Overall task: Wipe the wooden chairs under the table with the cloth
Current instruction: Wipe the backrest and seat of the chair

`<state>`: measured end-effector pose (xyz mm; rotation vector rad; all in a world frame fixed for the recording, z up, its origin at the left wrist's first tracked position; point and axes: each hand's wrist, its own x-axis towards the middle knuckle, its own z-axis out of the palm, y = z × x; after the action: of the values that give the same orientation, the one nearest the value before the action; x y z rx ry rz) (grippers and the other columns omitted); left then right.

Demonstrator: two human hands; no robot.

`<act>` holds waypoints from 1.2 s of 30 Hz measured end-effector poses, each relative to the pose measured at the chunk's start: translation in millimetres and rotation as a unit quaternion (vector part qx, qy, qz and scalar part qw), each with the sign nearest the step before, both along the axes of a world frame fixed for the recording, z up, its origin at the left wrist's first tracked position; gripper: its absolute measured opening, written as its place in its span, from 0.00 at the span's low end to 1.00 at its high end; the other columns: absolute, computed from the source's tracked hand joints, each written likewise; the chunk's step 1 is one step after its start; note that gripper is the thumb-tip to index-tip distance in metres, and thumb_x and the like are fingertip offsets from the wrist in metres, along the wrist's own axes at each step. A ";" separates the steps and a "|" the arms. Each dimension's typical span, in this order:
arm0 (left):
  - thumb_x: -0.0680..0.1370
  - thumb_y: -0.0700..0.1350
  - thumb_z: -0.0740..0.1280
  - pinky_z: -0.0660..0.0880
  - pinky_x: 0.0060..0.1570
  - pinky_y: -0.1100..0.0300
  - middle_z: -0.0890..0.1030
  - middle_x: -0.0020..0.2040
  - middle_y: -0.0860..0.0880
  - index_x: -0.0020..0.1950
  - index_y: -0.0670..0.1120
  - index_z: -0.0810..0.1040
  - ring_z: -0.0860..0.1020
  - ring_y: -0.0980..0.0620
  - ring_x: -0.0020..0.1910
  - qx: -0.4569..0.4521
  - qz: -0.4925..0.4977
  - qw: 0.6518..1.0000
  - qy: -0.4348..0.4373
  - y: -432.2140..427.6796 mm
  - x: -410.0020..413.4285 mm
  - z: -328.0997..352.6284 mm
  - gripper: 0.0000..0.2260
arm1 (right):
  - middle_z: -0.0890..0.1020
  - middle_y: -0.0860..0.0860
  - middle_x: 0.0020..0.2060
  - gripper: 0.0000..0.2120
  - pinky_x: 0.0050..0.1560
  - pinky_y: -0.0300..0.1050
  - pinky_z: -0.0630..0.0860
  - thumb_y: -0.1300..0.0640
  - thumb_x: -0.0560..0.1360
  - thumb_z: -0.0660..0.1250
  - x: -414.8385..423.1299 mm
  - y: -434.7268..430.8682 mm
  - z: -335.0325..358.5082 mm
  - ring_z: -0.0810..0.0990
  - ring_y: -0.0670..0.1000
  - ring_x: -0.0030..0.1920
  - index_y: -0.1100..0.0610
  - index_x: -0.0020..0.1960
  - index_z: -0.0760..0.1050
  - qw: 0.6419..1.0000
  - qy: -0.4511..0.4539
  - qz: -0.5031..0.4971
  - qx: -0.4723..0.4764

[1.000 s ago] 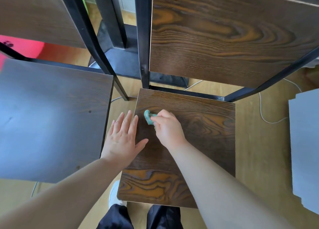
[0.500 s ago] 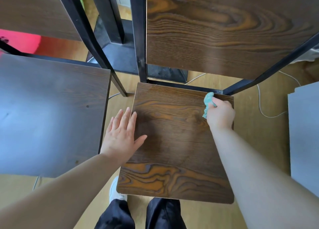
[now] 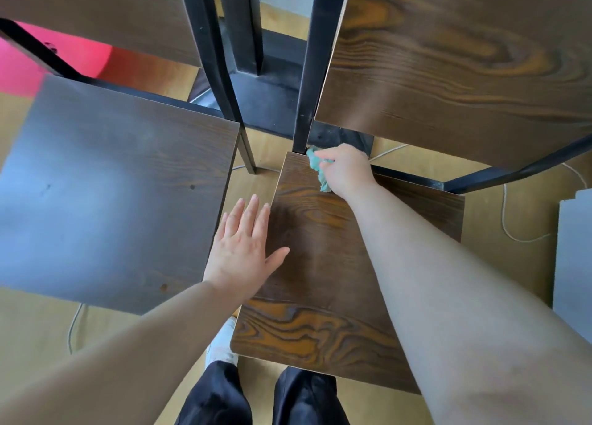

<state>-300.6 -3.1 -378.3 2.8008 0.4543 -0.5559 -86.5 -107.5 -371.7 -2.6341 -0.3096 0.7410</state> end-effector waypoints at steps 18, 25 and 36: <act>0.79 0.68 0.51 0.43 0.76 0.49 0.45 0.82 0.47 0.81 0.50 0.45 0.42 0.45 0.80 0.007 0.001 1.000 0.014 3.1 -5.6 2.8 0.37 | 0.76 0.49 0.54 0.12 0.54 0.38 0.77 0.59 0.77 0.69 -99.9 -40.6 -8.4 0.75 0.49 0.54 0.51 0.60 0.80 0.988 -0.006 0.138 0.068; 0.79 0.68 0.49 0.44 0.77 0.48 0.44 0.82 0.47 0.82 0.49 0.45 0.42 0.45 0.80 0.022 -0.022 0.999 0.038 -5.7 -12.9 8.0 0.37 | 0.76 0.48 0.52 0.08 0.49 0.35 0.78 0.58 0.78 0.68 -122.6 -62.8 -3.1 0.76 0.50 0.52 0.52 0.57 0.79 0.992 0.047 0.063 0.103; 0.79 0.67 0.53 0.47 0.78 0.47 0.46 0.82 0.48 0.82 0.48 0.47 0.42 0.46 0.80 -0.003 -0.031 0.999 0.032 -37.2 3.0 5.5 0.37 | 0.76 0.49 0.59 0.15 0.49 0.36 0.72 0.61 0.81 0.62 -26.4 -230.9 6.4 0.77 0.51 0.58 0.52 0.66 0.78 0.952 -0.095 -0.290 0.037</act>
<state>-297.5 -40.4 -372.7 2.8062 0.3790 -0.6611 -112.8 -338.3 -365.2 -2.5231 0.3711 0.2737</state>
